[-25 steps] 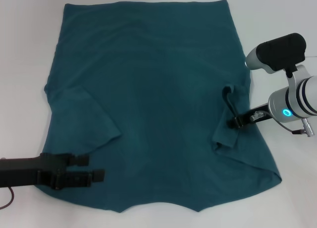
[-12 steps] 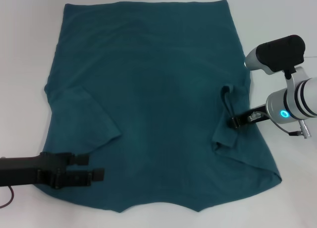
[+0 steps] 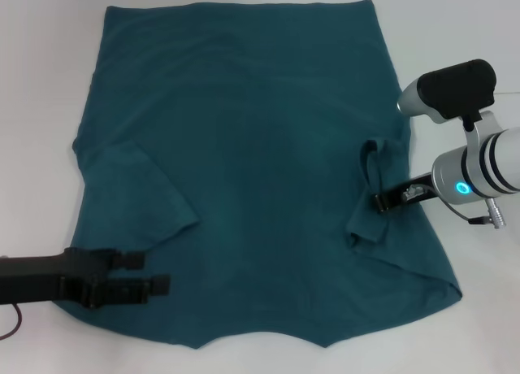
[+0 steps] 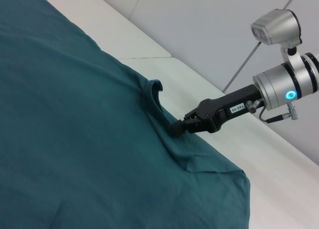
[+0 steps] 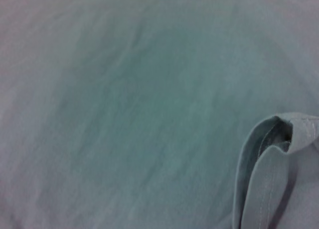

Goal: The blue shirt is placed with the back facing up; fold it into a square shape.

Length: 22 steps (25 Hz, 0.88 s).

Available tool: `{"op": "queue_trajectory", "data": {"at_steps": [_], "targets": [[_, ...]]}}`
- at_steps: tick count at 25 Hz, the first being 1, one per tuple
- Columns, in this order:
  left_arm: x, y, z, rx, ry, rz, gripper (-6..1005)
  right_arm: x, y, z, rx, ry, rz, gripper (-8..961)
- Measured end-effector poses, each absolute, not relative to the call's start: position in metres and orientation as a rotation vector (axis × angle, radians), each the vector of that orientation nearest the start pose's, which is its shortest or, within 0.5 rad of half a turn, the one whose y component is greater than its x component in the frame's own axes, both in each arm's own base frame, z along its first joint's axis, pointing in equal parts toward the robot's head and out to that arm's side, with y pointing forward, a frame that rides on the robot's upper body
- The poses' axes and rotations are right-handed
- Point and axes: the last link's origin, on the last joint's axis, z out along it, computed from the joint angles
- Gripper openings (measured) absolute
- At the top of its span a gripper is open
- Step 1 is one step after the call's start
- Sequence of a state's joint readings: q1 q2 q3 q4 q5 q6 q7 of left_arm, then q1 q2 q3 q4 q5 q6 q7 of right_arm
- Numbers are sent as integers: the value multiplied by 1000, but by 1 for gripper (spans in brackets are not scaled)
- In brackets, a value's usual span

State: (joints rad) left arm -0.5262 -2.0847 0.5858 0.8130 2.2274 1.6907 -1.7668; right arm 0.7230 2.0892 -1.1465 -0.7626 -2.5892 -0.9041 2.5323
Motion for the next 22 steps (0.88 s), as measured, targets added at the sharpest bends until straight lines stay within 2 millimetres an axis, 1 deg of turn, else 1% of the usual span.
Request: {"op": "queue_trajectory", "data": {"at_steps": [3,4,5,11,18,22], "targets": [[-273,319,22,-2726,-1082,-549,860,248,425,-25,-2211,1159,-125,2],[-273,320,22,-2726,-1082,-548,860,243,428,-25,-2215,1154,-102,2],[-273,320,21,-2726,-1081,-547,860,243,428,-25,-2215,1154,-102,3],[-272,320,21,-2727,-1080,-548,859,226,436,-28,-2234,1125,-39,7],[-274,318,20,-2723,-1090,-549,860,219,441,-40,-2248,1119,-42,12],[-275,317,21,-2719,-1093,-551,861,212,443,-45,-2264,1111,17,140]]}}
